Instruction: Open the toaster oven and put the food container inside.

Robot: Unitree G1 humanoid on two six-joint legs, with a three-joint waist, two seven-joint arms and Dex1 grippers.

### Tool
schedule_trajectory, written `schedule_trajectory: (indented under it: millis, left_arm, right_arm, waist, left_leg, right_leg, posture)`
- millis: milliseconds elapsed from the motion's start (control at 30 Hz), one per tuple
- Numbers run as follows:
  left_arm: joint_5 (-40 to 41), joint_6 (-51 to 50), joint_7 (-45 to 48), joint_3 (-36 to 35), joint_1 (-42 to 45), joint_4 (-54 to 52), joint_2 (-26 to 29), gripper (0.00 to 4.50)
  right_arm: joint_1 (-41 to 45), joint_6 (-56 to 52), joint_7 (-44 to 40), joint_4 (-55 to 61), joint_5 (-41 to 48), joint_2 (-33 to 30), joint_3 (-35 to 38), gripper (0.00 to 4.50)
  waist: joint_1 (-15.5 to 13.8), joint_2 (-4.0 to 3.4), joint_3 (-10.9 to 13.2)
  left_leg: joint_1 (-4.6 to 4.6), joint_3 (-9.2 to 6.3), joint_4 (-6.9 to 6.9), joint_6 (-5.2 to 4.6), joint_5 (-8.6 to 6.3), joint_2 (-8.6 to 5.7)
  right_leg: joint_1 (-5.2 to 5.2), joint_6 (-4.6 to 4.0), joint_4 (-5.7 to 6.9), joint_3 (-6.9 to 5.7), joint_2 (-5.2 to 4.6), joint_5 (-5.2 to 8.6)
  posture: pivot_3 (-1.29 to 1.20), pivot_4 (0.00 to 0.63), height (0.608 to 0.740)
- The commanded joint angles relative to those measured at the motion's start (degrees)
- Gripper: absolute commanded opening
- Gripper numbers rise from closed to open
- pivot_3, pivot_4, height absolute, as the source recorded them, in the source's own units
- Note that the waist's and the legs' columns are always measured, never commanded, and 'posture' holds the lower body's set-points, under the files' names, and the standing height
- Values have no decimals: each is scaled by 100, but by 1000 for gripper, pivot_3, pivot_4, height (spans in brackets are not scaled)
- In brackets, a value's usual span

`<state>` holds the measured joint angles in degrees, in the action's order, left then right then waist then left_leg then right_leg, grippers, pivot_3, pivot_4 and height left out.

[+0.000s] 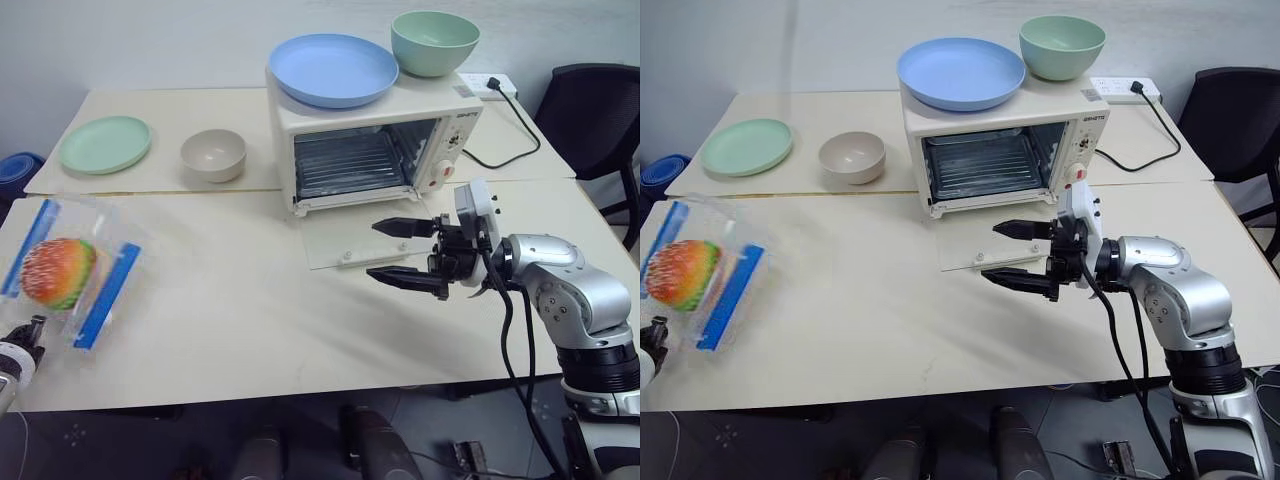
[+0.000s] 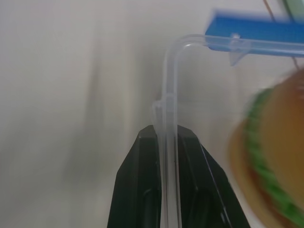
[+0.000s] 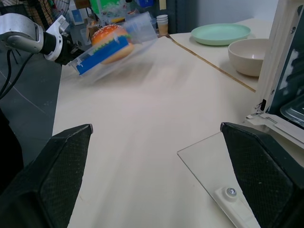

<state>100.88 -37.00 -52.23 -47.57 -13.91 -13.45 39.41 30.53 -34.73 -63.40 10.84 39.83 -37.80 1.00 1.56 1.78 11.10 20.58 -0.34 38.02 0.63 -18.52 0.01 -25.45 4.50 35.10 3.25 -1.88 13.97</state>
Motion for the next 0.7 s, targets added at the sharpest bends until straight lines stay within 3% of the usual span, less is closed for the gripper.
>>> schedule_trajectory:
  millis: [33, 200, 400, 533, 700]
  left_arm:
    - [-109, -193, 316, 12, 41, -11, 331, 92]
    - [-201, -1037, 1650, 566, 657, -158, 1502, 91]
    - [-67, -1616, 2526, 1668, 1933, -190, 2185, 91]
    - [-109, -1923, 2650, 2548, 2872, -134, 2252, 91]
    - [-1067, -2546, 2608, 4355, 5218, 550, 1338, 91]
  right_arm:
    - [37, -31, 1, 166, 182, -100, 308, 4500]
    - [-209, -536, 111, 274, 546, -374, 689, 4500]
    - [-659, -448, 373, 534, 465, -513, 1040, 4500]
    - [-891, -447, 529, 683, 500, -558, 1204, 4500]
    - [-1344, -467, 743, 977, 574, -655, 1607, 4500]
  waist:
    - [0, 0, 0]
    - [-79, 15, -4]
    - [-90, 5, 2]
    - [-65, 3, 3]
    - [-157, 2, 2]
  left_leg:
    - [0, 0, 0, 0, 0, -1]
    - [15, -27, 4, 8, 4, -6]
    - [17, -17, -9, 7, 4, -13]
    - [19, -18, -10, 7, 4, -11]
    - [24, -25, 2, 13, 9, -27]
  right_leg:
    - [0, -1, 0, -1, -1, 0]
    - [0, -9, -7, -12, -7, 5]
    - [-3, -12, -12, -26, -13, 7]
    - [-5, -8, -11, -17, -10, 4]
    - [-2, 7, -5, -32, 26, -4]
  posture:
    - [0, 150, 740]
    - [0, 150, 740]
    - [0, 150, 740]
    - [0, 150, 740]
    - [0, 150, 740]
